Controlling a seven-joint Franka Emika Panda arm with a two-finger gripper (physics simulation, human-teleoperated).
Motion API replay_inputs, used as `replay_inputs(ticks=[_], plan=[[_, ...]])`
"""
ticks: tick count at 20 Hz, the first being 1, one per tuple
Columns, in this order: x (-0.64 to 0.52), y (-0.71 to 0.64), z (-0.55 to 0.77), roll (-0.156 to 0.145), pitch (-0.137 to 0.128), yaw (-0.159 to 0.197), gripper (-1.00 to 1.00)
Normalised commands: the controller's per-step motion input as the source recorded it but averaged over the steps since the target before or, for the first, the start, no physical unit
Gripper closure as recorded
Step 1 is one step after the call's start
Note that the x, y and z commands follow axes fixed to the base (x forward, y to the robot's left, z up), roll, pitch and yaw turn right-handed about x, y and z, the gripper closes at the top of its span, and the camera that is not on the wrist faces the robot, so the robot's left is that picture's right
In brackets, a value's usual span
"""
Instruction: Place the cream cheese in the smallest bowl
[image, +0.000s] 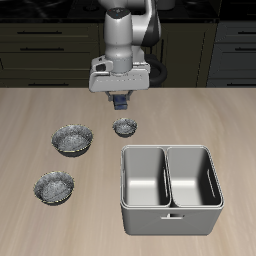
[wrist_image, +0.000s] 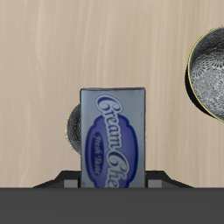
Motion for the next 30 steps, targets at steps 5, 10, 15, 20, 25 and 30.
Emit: replay_inputs(ticks=[5, 10, 15, 20, 25, 30], plan=[[0.03, -0.01, -0.21, -0.001, 0.041, 0.007, 1.00], [0.03, 0.03, -0.18, -0.001, 0.029, 0.010, 1.00], [0.02, -0.02, -0.14, -0.019, 0.031, 0.012, 1.00], [0.00, -0.02, -0.08, -0.017, 0.035, -0.004, 1.00], [-0.04, -0.01, -0.05, -0.029, 0.027, -0.017, -1.00], [-0.01, 0.01, -0.07, 0.003, 0.028, -0.007, -1.00]])
